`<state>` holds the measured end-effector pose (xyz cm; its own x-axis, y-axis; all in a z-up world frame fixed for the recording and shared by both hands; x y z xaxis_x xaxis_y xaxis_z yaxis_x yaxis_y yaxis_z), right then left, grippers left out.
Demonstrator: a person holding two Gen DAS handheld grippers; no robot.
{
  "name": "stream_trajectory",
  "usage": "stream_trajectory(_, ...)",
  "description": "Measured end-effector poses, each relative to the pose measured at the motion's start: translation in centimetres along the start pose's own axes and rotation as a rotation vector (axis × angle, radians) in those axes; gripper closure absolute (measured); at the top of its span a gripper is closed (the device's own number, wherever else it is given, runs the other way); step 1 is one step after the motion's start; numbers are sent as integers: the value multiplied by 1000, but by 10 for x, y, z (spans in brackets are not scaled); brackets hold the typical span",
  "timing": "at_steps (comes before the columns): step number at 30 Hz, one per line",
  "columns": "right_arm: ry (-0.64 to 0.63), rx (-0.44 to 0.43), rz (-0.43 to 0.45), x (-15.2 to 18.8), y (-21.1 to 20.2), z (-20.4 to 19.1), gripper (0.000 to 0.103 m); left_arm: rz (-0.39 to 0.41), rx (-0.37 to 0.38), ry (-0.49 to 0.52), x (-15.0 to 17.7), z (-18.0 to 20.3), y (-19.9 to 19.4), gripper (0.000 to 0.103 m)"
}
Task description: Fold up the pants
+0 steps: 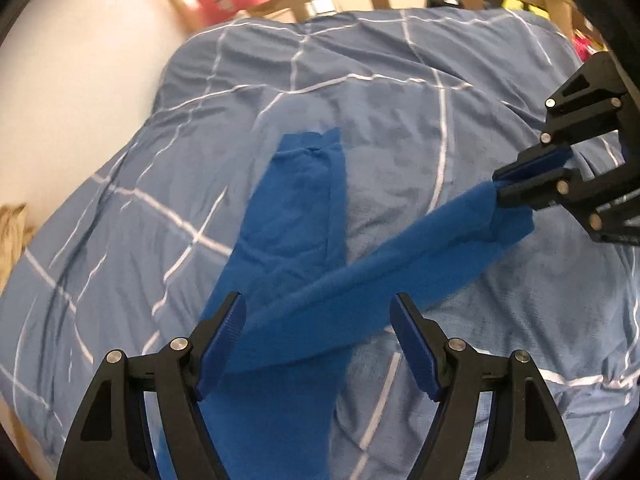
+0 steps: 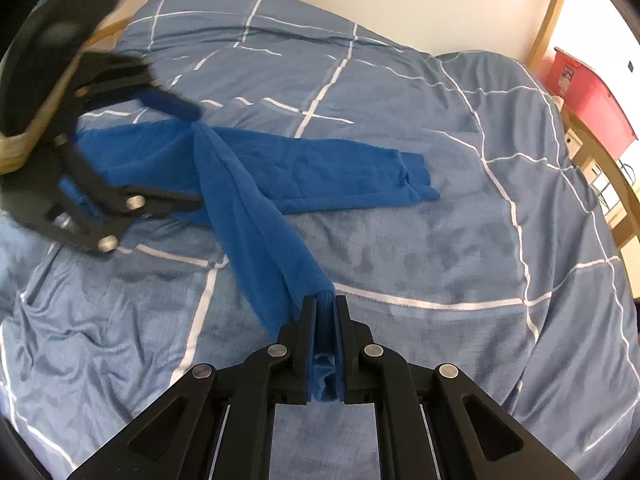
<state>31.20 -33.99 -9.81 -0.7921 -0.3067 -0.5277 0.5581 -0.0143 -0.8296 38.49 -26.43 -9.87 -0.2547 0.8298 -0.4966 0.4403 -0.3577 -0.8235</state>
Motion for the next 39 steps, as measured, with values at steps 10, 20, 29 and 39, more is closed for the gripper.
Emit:
stream_trajectory(10,-35,2,31,3,-12,-4,95,-68,63,55,3,21,31,95)
stream_trajectory(20,212,34,139,-70,-8,76,96,-6,-24,-172,-53,-39,29,95)
stream_trajectory(29,217,5,6,-136,85,122,96,-102,-81,-272,-74,-94,108,95)
stream_trajectory(39,212,29,-72,-151,162,137,93,-143,-105,-335,-63,-110,160,85)
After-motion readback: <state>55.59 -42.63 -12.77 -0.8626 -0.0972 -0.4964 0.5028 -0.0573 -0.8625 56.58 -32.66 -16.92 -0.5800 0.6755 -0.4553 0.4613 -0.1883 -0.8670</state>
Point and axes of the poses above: each gripper's, at about its wrist camera, not at the fingertips, and y roughly the way its jaws point, z to its right, x to its underside, the point moved 6 cm from there along y, roughly the way its jaws point, and after that the axes turned 4 degrees about -y, right-handed, at the moved point
